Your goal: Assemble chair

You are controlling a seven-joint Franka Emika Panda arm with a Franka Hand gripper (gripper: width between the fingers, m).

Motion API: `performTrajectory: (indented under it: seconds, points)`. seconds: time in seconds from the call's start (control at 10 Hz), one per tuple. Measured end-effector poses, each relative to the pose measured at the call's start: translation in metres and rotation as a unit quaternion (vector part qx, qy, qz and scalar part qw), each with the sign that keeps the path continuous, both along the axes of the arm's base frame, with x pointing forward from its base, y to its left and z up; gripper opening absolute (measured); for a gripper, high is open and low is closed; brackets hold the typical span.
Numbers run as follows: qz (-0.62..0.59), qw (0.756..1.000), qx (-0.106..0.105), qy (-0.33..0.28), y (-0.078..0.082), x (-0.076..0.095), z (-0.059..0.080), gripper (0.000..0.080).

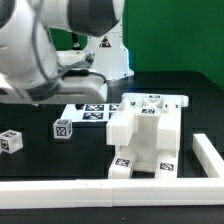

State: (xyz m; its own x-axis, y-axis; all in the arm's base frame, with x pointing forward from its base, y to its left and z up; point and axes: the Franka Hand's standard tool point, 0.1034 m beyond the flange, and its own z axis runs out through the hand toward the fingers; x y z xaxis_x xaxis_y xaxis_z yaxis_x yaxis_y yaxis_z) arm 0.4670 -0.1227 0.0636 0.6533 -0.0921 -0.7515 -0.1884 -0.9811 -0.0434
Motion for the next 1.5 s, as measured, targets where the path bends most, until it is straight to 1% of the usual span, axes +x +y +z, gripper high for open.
performTrajectory:
  seconds: [0.1,0.2,0.4,0.5,0.6,0.7,0.8,1.0,1.1,1.2,1.4,1.5]
  points:
    - [-0.005,1.0,-0.002,0.0,-0.006,0.014,-0.001,0.0648]
    - [-0.009,1.0,-0.007,0.002,-0.013,0.021,-0.007,0.0648]
    - [-0.008,1.0,-0.007,0.004,-0.011,0.019,-0.009,0.0648]
    - [-0.012,1.0,-0.009,0.024,-0.01,0.01,-0.022,0.0648]
    - [-0.035,0.998,-0.012,0.055,-0.003,0.001,-0.036,0.0648]
    - [-0.053,0.995,-0.017,0.086,0.003,-0.006,-0.041,0.0648]
    - [-0.049,0.994,-0.022,0.093,0.009,-0.008,-0.045,0.0648]
    - [-0.049,0.994,-0.021,0.091,0.007,-0.008,-0.045,0.0648]
    - [-0.047,0.994,-0.017,0.093,0.008,-0.01,-0.046,0.0648]
    - [-0.039,0.994,-0.001,0.101,0.009,-0.017,-0.05,0.0648]
    - [-0.054,0.994,0.001,0.095,0.01,-0.028,-0.058,0.0648]
    - [-0.052,0.994,0.001,0.097,0.009,-0.029,-0.057,0.0648]
